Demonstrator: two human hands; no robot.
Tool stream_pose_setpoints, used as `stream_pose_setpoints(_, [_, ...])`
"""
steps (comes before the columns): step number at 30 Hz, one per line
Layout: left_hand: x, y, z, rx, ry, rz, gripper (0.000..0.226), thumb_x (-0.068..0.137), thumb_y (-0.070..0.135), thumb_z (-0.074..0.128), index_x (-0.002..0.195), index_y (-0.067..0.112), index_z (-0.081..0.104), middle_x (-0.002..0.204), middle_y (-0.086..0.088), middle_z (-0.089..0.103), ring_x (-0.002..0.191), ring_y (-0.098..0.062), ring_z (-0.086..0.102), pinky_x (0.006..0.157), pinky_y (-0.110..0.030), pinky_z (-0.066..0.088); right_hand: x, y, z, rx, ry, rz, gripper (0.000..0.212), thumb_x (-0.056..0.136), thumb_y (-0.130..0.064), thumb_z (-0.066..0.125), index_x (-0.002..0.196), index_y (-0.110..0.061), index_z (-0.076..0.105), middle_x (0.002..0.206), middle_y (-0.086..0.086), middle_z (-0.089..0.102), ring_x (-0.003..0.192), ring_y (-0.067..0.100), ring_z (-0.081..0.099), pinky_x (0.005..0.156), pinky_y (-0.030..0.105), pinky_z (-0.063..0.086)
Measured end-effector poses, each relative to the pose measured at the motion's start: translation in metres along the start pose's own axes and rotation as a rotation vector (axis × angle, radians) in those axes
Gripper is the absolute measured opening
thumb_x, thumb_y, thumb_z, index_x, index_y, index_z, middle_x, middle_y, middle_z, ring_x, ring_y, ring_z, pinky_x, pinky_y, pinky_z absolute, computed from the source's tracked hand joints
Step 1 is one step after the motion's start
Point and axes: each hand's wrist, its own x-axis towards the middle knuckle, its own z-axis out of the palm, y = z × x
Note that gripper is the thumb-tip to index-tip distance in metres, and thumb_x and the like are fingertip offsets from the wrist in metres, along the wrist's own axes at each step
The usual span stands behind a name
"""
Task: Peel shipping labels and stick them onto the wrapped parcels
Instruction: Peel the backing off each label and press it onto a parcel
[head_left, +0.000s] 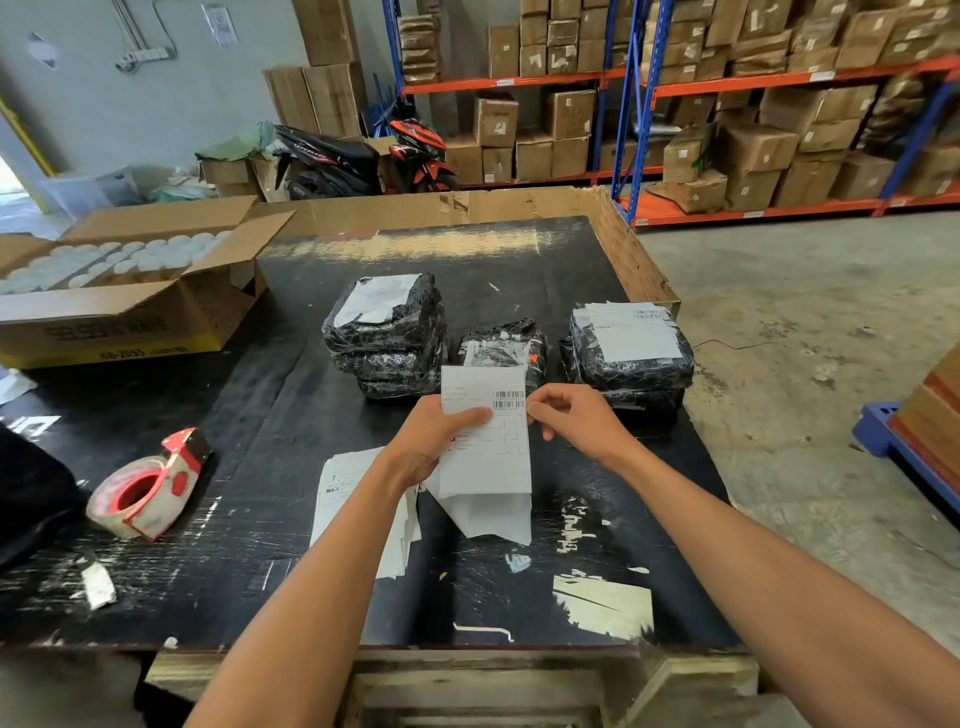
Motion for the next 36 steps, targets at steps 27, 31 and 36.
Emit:
stream_pose_setpoints(27, [0.005,0.006,-0.012,-0.047,0.012,-0.034,0.019,0.084,0.009,0.078,0.103,0.009,0.077,0.107,-0.013,0.077,0.094,-0.028,0.076,0.068,-0.031,0.061,0.020,0.001,0.002,0.126,-0.023,0.055,0.011,0.095,-0.024,0.069,0.091,-0.018,0.077,0.090,0.000,0.078,0.061,0.012,0.059,0.067,0.018,0.049])
stream_pose_setpoints(31, [0.008,0.007,-0.011,-0.028,0.008,-0.037,0.025,0.085,0.010,0.077,0.109,0.007,0.075,0.109,-0.013,0.077,0.097,-0.030,0.076,0.071,-0.034,0.061,0.020,0.001,0.003,0.084,-0.035,0.034,0.012,0.096,-0.026,0.068,0.089,-0.023,0.077,0.085,-0.007,0.078,0.061,0.011,0.059,0.077,0.023,0.050])
stream_pose_setpoints(36, [0.010,0.007,-0.012,-0.022,0.014,-0.041,0.026,0.084,0.010,0.078,0.109,0.006,0.074,0.108,-0.013,0.077,0.095,-0.029,0.076,0.070,-0.033,0.061,0.019,0.000,0.002,0.119,-0.032,0.037,0.013,0.097,-0.024,0.067,0.094,-0.016,0.076,0.089,-0.003,0.078,0.063,0.011,0.058,0.081,0.025,0.051])
